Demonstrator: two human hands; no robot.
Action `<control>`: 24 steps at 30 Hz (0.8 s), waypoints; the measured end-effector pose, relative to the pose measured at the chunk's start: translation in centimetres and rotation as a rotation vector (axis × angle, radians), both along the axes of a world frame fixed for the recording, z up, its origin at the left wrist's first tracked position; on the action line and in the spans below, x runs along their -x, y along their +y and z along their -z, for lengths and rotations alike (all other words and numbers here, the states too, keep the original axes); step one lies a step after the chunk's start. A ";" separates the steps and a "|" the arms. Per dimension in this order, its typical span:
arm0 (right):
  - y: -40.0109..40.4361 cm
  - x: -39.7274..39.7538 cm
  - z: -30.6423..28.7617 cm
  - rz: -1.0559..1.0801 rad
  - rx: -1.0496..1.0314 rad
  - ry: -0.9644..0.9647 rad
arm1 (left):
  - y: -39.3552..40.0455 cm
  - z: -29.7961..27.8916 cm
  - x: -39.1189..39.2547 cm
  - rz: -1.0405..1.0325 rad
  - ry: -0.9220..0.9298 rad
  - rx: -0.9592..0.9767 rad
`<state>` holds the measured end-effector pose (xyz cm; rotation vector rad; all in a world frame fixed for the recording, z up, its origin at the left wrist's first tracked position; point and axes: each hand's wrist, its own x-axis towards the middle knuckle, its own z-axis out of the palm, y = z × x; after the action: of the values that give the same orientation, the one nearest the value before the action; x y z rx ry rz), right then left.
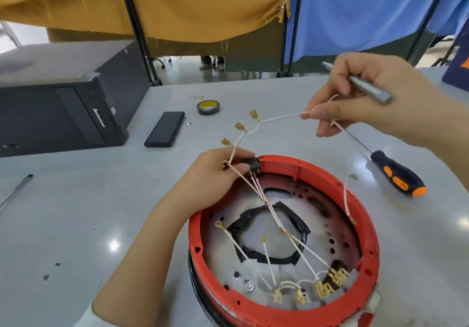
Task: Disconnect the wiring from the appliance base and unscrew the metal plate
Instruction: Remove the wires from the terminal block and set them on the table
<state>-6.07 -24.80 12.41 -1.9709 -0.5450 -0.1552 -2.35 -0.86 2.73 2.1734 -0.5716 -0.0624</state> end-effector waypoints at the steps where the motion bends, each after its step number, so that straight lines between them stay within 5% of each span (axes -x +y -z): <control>1: -0.3 -1.0 0.0 0.022 -0.056 0.023 | 0.0 0.0 -0.1 -0.001 -0.002 -0.006; 8: -0.2 -7.5 2.2 0.060 -0.180 0.288 | 0.1 0.5 -0.4 -0.001 -0.013 -0.008; 15: 3.2 -7.5 4.2 -0.107 -0.272 0.326 | 0.1 0.6 -0.5 -0.004 -0.002 0.001; 24: 2.6 -5.0 8.0 0.166 -0.699 0.278 | 1.6 -0.9 -0.2 0.318 0.263 0.147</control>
<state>-1.09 -22.22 4.36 -1.3188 -0.1111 -0.1462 -2.16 0.73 3.67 1.8773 -0.7386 -0.4558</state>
